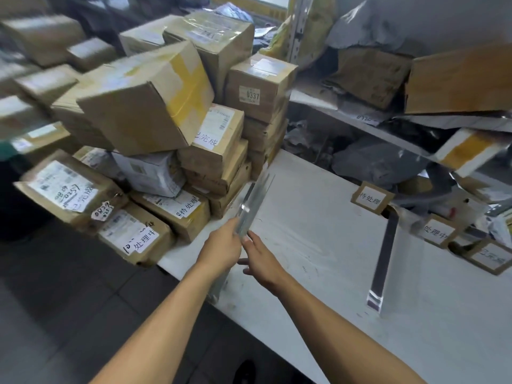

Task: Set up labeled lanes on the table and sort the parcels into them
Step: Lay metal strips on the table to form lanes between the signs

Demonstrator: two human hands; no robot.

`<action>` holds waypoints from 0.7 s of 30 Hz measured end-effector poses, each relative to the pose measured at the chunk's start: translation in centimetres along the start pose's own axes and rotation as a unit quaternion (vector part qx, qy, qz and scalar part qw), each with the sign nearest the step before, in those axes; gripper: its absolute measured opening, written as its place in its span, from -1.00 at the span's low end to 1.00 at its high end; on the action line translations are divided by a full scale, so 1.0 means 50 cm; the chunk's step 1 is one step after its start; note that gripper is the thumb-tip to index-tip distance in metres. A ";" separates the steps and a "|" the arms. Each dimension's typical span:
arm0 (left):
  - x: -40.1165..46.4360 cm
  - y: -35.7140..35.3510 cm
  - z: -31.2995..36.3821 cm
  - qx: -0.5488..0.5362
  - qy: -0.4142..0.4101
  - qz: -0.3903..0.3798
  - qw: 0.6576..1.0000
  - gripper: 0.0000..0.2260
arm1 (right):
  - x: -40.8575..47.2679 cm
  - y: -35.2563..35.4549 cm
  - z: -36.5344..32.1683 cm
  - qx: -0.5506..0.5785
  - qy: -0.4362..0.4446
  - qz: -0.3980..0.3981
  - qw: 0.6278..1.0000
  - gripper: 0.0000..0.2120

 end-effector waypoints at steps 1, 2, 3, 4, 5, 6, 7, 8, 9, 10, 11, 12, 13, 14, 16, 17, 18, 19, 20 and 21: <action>-0.010 0.010 0.018 0.002 -0.015 0.009 1.000 -0.58 | 0.001 0.003 0.001 -0.004 -0.001 0.004 1.000 -0.43; -0.021 0.021 0.038 0.004 -0.029 0.020 0.999 -0.58 | 0.001 0.007 0.002 -0.010 -0.001 0.005 1.000 -0.43; -0.033 0.031 0.059 0.007 -0.041 0.031 0.999 -0.57 | 0.001 0.012 0.002 -0.015 -0.001 0.004 1.000 -0.42; -0.048 0.041 0.082 0.010 -0.055 0.041 0.998 -0.56 | -0.002 0.019 0.001 -0.018 0.000 0.005 1.000 -0.41; -0.065 0.050 0.107 0.013 -0.070 0.051 0.996 -0.55 | -0.005 0.031 -0.002 -0.019 0.000 0.012 1.000 -0.41; -0.084 0.058 0.131 0.015 -0.084 0.060 0.995 -0.53 | -0.009 0.048 -0.007 -0.018 0.003 0.026 0.999 -0.40; -0.103 0.063 0.156 0.017 -0.098 0.067 0.993 -0.52 | -0.013 0.069 -0.015 -0.016 0.008 0.046 0.999 -0.40; -0.123 0.067 0.180 0.020 -0.112 0.075 0.991 -0.51 | -0.018 0.092 -0.027 -0.013 0.016 0.070 0.997 -0.41; -0.143 0.067 0.202 0.027 -0.125 0.084 0.988 -0.50 | -0.023 0.117 -0.044 -0.009 0.028 0.095 0.995 -0.44; -0.161 0.063 0.222 0.034 -0.137 0.092 0.986 -0.50 | -0.031 0.143 -0.065 -0.001 0.047 0.124 0.991 -0.48; -0.179 0.054 0.239 0.038 -0.148 0.098 0.983 -0.50 | -0.041 0.172 -0.088 0.012 0.070 0.156 0.985 -0.54; -0.195 0.040 0.252 0.041 -0.159 0.099 0.981 -0.51 | -0.054 0.202 -0.112 0.031 0.095 0.189 0.977 -0.61; -0.208 0.021 0.263 0.045 -0.168 0.097 0.980 -0.51 | -0.069 0.235 -0.134 0.047 0.116 0.220 0.967 -0.65; -0.220 -0.004 0.271 0.050 -0.172 0.088 0.980 -0.52 | -0.088 0.270 -0.150 0.058 0.133 0.248 0.958 -0.64; -0.239 -0.070 0.274 0.058 -0.168 0.054 0.983 -0.53 | -0.128 0.334 -0.159 0.075 0.140 0.283 0.946 -0.52; -0.245 -0.108 0.270 0.062 -0.161 0.036 0.984 -0.53 | -0.147 0.360 -0.151 0.077 0.132 0.285 0.946 -0.49; -0.252 -0.149 0.264 0.067 -0.155 0.019 0.985 -0.52 | -0.166 0.382 -0.138 0.071 0.117 0.276 0.951 -0.49; -0.259 -0.192 0.256 0.069 -0.150 0.003 0.986 -0.51 | -0.184 0.401 -0.118 0.057 0.097 0.261 0.959 -0.53; -0.264 -0.236 0.248 0.070 -0.146 -0.014 0.987 -0.50 | -0.203 0.417 -0.097 0.044 0.075 0.245 0.966 -0.60; -0.270 -0.279 0.239 0.073 -0.144 -0.032 0.986 -0.49 | -0.222 0.433 -0.070 0.028 0.050 0.235 0.970 -0.67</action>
Point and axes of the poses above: each hand's wrist, its own x-axis towards the middle knuckle, its own y-axis out of the back of the hand, z = x × y, the point moved 7 cm from there along x, towards the middle knuckle, and after that the axes turned 12 degrees about y, right-handed, at the moved point
